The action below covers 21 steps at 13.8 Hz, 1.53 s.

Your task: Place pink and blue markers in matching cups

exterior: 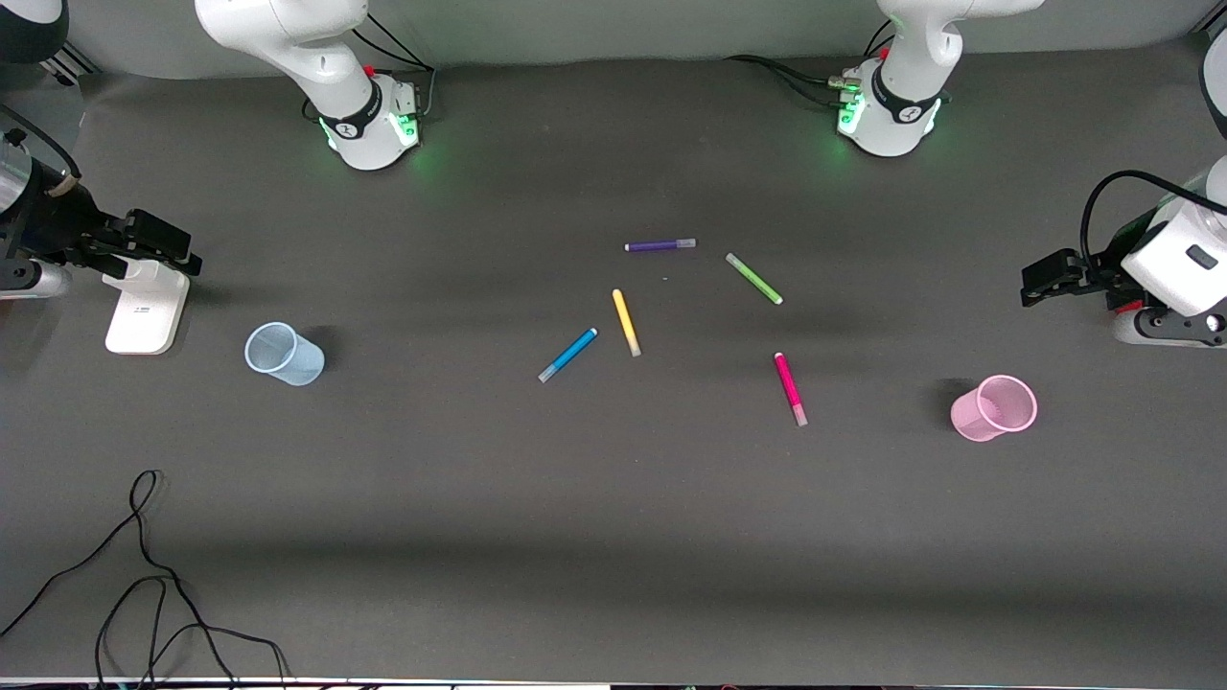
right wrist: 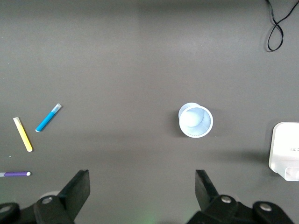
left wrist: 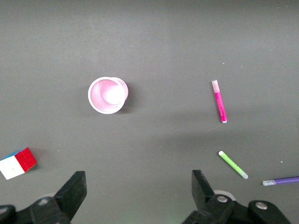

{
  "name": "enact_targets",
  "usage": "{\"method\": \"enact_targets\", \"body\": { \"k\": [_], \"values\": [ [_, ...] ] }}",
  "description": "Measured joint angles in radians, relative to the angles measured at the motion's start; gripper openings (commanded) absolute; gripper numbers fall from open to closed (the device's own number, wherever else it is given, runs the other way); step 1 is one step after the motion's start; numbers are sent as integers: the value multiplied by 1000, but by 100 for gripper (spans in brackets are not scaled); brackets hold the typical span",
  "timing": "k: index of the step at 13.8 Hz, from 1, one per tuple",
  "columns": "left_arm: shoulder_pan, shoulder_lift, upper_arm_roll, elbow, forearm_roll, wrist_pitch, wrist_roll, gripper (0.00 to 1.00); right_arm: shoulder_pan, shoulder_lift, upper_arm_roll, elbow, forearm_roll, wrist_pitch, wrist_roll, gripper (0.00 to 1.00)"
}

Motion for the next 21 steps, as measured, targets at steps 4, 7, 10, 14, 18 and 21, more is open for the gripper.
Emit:
{"method": "enact_targets", "body": {
  "k": [4, 7, 10, 14, 18, 21],
  "values": [
    [0, 0, 0, 0, 0, 0, 0, 100, 0, 4, 0, 0, 0, -2, 10, 100],
    [0, 0, 0, 0, 0, 0, 0, 100, 4, 9, 0, 0, -12, -27, 19, 100],
    [-7, -4, -5, 0, -2, -1, -27, 100, 7, 34, 0, 4, -8, -46, 214, 100],
    [-38, -23, -76, -17, -5, -8, -233, 100, 61, 154, 5, 96, 124, -44, 591, 100],
    [-53, -25, -224, -62, -6, 37, -502, 100, 195, 374, 13, 255, 193, -30, 984, 100],
    [-60, -24, -291, -138, -5, 132, -613, 100, 243, 535, 14, 308, 262, 12, 1079, 100]
  ]
}}
